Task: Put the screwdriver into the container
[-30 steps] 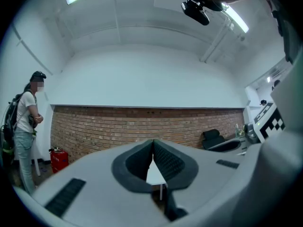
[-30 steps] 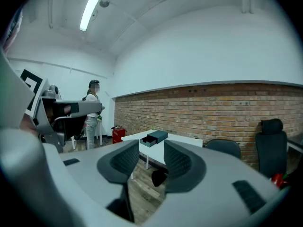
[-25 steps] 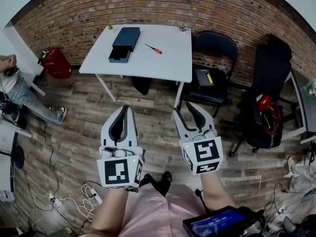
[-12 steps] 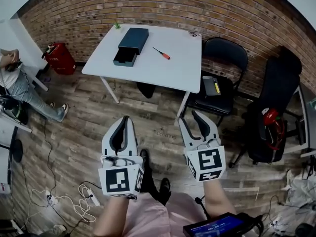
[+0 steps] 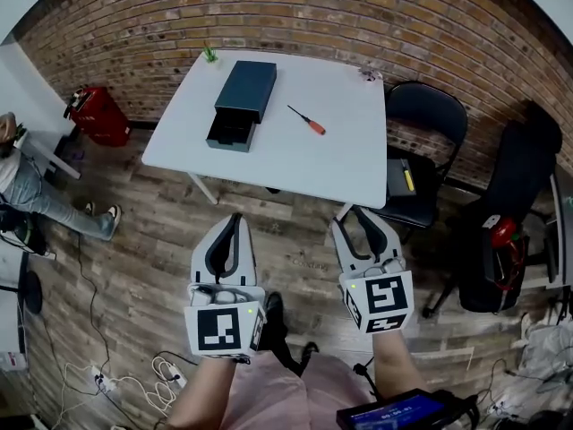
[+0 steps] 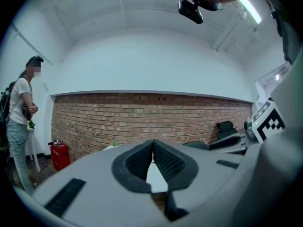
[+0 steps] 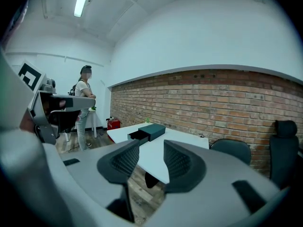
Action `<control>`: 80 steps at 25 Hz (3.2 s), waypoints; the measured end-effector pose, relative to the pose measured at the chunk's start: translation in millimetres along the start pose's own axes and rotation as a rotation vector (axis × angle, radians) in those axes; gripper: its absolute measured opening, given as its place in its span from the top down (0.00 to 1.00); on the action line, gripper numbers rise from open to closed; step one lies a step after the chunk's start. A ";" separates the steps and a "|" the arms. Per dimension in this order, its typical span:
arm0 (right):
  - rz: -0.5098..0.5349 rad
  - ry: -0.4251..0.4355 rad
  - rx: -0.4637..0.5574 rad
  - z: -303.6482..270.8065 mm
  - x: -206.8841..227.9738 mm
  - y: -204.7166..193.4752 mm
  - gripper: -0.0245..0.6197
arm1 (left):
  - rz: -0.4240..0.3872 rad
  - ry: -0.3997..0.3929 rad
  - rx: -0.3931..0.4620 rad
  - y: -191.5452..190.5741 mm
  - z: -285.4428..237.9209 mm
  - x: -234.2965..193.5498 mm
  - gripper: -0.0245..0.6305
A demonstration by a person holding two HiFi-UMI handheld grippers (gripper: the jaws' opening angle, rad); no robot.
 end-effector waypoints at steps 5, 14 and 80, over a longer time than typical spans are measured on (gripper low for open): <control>0.006 -0.036 0.000 -53.9 4.9 11.8 0.70 | 0.006 -0.024 -0.001 -3.4 -44.9 -38.9 0.94; 0.021 -0.075 0.017 -106.0 27.9 32.2 0.70 | 0.009 -0.062 -0.013 -5.3 -100.2 -59.5 0.94; -0.037 0.249 -0.482 -343.8 129.4 -194.4 0.67 | 0.160 -0.066 -0.330 -219.8 -338.1 -76.7 0.94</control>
Point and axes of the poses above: the fingertips, and each gripper's own axes: z backward along the fingers, x to its right, y out of its top, the point moved 3 cm from there along z, backward along the fingers, and after that the axes turned 11 degrees about x, right-handed, at the moved point
